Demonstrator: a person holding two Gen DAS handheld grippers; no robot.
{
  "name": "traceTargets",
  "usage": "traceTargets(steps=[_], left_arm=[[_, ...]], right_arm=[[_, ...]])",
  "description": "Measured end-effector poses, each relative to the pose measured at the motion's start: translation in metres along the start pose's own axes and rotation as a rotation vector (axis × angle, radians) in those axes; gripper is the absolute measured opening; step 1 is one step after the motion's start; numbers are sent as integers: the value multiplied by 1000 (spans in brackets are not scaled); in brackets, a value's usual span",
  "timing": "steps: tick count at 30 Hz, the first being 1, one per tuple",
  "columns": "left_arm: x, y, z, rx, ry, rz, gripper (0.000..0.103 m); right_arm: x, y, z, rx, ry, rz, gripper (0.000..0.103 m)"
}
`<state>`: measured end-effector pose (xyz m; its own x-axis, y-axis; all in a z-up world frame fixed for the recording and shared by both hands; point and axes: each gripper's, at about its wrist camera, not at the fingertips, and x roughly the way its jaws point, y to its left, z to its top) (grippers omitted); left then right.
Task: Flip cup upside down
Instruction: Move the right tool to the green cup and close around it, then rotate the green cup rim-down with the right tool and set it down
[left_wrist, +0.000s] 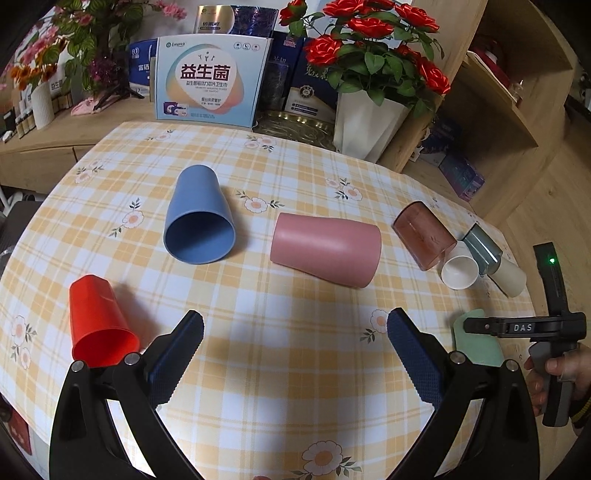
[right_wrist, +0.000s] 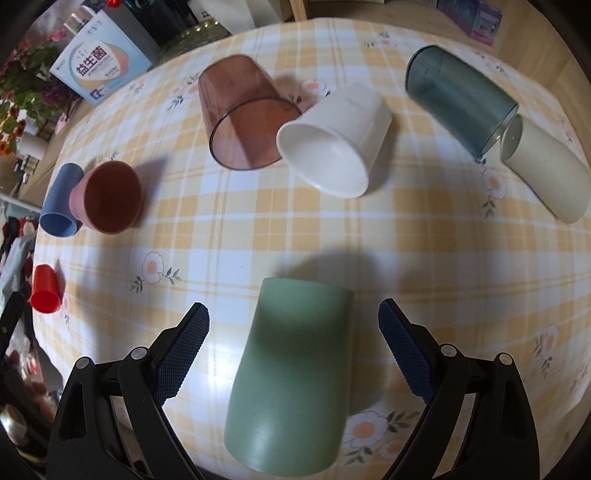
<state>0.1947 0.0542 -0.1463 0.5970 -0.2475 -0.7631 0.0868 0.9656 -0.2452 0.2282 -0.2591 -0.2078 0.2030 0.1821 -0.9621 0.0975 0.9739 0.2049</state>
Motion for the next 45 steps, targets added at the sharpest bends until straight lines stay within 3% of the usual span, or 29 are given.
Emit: traceTargets(steps=[14,17,22,26,36,45], left_arm=[[7,-5,-5,1,34,1,97],[7,-6,-5,4,35,-1,97],[8,-9,-4,9,39,-5,97],[9,-8,-6,5,48,-7,97],[7,-11,-8,10,54,-6,97],[2,-20,-13,14,63,-20,97]], right_arm=[[11,9,4,-33,38,-22,90],[15,9,4,-36,51,-35,68],[19,5,1,-32,64,-29,66],[19,5,2,-34,66,-29,57],[10,0,-7,-39,43,-21,57],[-19,-11,-36,-74,-58,-12,57]])
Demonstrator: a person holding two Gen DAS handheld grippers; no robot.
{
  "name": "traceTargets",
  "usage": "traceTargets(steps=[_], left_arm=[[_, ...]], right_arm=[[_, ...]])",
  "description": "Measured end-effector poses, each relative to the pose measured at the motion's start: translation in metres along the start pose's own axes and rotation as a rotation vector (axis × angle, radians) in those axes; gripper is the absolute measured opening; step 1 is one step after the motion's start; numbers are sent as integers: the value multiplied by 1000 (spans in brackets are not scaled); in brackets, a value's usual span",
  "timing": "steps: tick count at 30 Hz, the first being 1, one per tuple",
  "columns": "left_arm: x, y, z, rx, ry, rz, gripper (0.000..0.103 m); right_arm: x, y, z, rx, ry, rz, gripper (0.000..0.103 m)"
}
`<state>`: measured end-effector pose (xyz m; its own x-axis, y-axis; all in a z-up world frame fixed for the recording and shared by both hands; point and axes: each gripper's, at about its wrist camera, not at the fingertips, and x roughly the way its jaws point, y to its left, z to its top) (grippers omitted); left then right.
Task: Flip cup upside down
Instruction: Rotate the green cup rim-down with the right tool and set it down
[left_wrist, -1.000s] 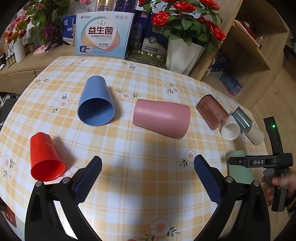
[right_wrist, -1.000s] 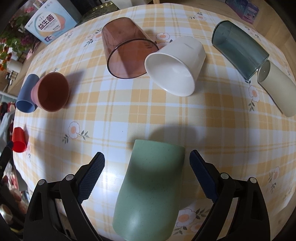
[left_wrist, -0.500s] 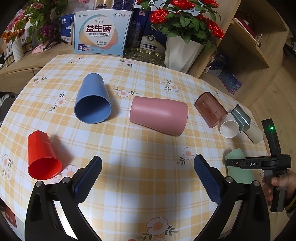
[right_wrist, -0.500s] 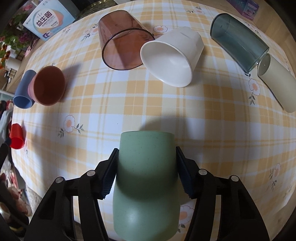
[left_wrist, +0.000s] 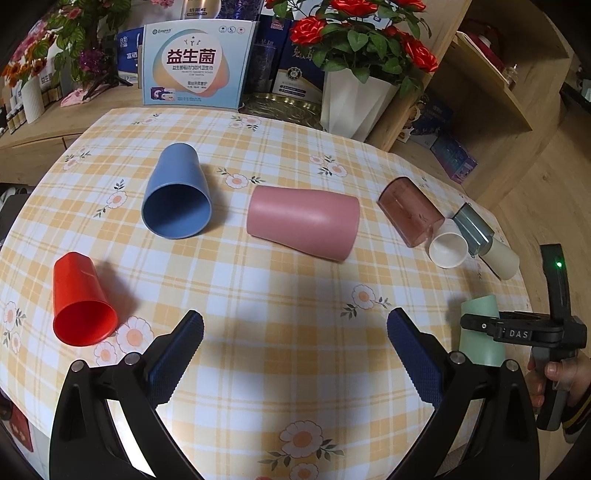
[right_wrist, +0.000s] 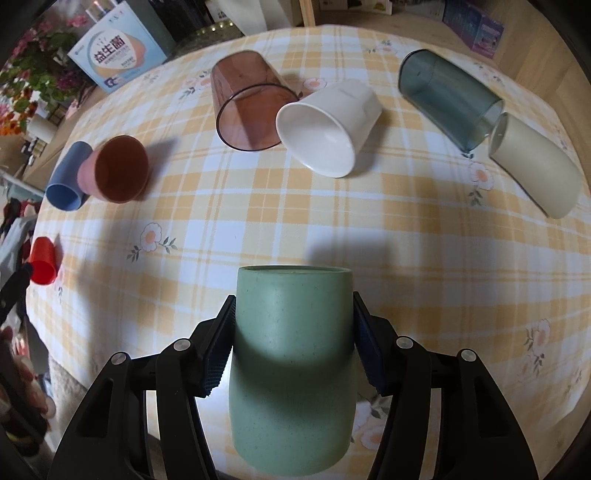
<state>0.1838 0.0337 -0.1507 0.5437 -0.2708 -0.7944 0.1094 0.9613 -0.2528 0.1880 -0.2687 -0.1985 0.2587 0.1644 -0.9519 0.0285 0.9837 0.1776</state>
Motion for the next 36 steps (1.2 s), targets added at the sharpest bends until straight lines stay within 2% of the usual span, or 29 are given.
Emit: traceTargets(steps=[10,18,23,26,36], left_arm=[[-3,-16,-3,25,8,-18,97],[-5,-21,-4,33,10,-20,97],[-7,-20,-3,30,5,-13,97],[-6,-20,-3,29,8,-15,97],[-6,-20,-4,28,10,-12,97]], right_arm=[[-32,-18,-22,-30,-95,-11,57],[-44,-27,-26,-50,-166,-76,57],[-51,-30,-31,-59,-238,-169,56],[-50,-31,-31,-57,-267,-189,56],[-42,-26,-21,-49,-272,-190,56]])
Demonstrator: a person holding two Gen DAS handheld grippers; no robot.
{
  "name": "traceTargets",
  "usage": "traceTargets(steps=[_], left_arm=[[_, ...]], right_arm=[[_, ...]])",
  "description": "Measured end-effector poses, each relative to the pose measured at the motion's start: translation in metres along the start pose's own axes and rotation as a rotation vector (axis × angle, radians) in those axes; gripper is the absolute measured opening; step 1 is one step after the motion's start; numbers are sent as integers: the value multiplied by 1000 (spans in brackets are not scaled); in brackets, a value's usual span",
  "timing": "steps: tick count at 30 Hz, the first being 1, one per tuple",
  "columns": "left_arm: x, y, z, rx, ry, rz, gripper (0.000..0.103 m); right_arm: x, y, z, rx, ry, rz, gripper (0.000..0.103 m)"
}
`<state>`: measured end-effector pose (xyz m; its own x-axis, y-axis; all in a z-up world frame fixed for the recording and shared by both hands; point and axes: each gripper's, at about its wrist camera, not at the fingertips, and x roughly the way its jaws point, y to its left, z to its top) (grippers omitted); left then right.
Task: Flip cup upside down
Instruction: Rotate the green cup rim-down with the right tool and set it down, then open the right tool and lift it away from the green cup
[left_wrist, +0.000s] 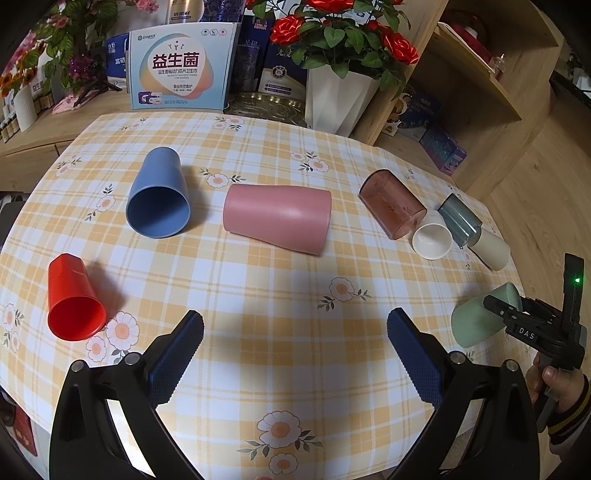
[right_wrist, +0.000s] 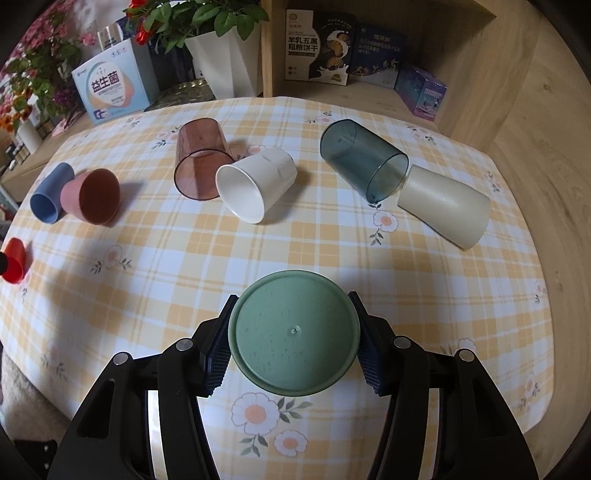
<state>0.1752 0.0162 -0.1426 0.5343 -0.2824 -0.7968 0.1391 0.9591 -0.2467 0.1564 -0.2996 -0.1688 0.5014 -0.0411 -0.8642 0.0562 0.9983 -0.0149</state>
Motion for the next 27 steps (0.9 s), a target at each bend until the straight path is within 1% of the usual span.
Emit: traceTargets(steps=[7,12,14,17,19,20,22,23,24,27], left_arm=[[-2,1,2,-1,-2,13,97],[-10,-1,5,22,-8,48,97],[-15,-2,7,30,-19,56,97],[-29,-5,12,41,-46,62,97],[-42,-9,15,48,-80,65,97],[-52,-12,17,58,-108,64,97],[-67,-17,19,75,-151,65,97],[-76,-20,20,84,-176,67,97],[-88,-25,21,94,-208,71,97],[-118,-35,23,120,-280,69,97]], right_arm=[[0,0,1,5,4,1,56],[2,1,2,22,19,-2,57],[-3,-1,2,46,8,14,57],[-18,-2,4,72,-30,52,64],[-33,-1,6,78,-62,68,68],[-41,1,7,79,-78,79,71],[-64,5,8,74,-124,107,73],[-77,7,9,68,-149,125,82],[-92,9,9,63,-183,131,89],[-135,15,8,44,-296,119,89]])
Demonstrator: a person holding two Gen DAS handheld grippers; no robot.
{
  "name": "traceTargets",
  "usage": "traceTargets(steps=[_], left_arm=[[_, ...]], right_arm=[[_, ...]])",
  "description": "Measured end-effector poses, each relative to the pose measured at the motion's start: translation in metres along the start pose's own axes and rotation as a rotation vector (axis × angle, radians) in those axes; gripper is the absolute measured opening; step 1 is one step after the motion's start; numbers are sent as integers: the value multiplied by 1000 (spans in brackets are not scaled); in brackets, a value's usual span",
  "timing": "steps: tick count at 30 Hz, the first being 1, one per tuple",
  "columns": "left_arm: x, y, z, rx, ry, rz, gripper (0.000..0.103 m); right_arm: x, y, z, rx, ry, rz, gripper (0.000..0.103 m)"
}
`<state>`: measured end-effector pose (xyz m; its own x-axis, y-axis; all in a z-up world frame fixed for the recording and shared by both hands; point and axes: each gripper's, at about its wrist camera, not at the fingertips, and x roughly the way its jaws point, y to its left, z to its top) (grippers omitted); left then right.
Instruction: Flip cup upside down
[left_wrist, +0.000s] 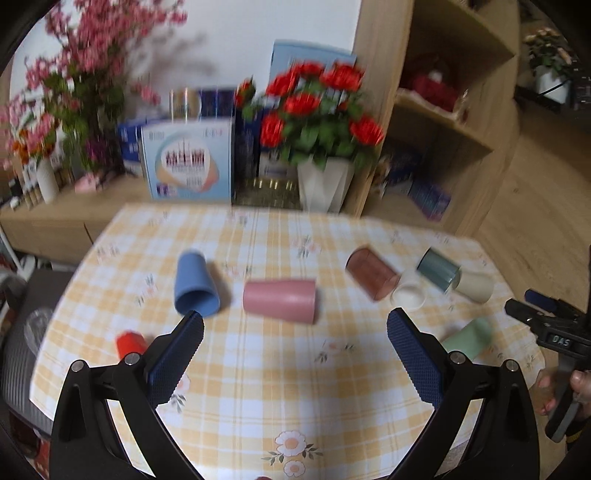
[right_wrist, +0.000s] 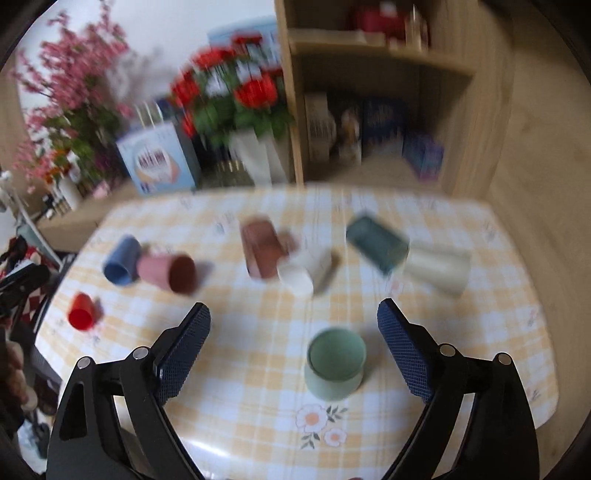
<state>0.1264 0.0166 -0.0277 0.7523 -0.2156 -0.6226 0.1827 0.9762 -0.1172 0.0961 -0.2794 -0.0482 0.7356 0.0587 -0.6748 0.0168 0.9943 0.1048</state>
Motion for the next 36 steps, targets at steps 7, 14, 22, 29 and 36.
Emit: traceTargets(steps=[7,14,22,29,36], left_arm=[[-63,-21,15,54,-150,36,97],[-98,-42,18,120,-232,46,97],[-112,-48,17,126,-260,50,97],[-111,-45,14,121,-244,62,97],[-112,-43,12,114,-235,57,97]], right_arm=[[-82,11,16,6,-208,-53,89],[-134,13,16,10,-312,-98,89],[-149,15,13,7,-323,-125,89],[-142,18,12,2,-307,-113,89],[-139,22,13,-1,-303,-100,89]])
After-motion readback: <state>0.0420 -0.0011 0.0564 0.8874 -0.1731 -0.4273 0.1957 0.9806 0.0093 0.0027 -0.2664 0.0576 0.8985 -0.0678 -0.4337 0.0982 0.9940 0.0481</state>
